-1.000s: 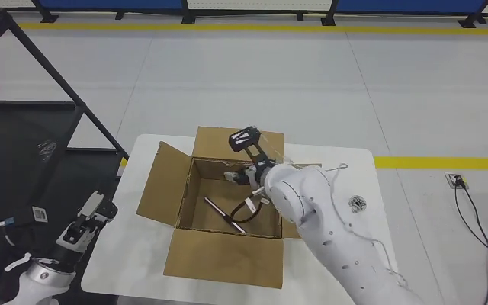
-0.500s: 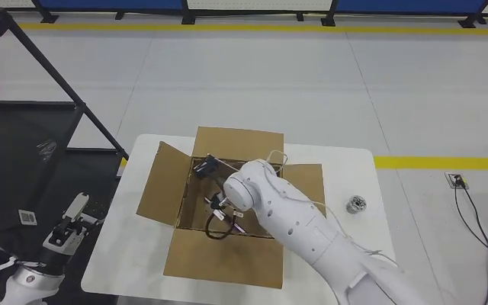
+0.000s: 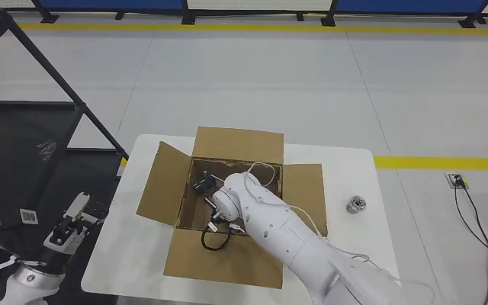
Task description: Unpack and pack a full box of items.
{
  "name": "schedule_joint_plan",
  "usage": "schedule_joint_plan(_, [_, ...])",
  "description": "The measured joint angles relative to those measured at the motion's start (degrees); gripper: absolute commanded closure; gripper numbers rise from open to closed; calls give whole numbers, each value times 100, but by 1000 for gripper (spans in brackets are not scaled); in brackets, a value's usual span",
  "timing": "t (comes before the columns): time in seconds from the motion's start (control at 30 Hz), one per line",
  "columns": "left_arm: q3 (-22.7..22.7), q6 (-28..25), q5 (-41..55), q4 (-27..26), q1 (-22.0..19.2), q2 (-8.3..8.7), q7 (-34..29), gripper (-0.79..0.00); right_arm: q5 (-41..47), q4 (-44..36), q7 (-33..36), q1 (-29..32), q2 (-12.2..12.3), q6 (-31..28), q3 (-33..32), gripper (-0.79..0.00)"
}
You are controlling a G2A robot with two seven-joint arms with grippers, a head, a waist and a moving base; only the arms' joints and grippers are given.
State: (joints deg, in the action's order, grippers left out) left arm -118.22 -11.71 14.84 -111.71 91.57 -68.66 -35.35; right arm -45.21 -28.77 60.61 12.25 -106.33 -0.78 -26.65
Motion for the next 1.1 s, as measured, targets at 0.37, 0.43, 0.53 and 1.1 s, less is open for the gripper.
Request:
schedule_joint_plan(0.37, [0,0,0,0,0,0,0,-785,72,914,-105,-31,-471,-122,122,-385])
schedule_joint_plan(0.43, [0,0,0,0,0,0,0,-785,67,1020,-193,-26,-521,-127,125,-391])
schedule_joint_plan(0.53, [0,0,0,0,0,0,0,-785,7,1158,-392,-11,-598,-71,141,-480])
schedule_joint_plan(1.1, [0,0,0,0,0,0,0,-785,-175,1819,-1026,28,-798,215,73,-339])
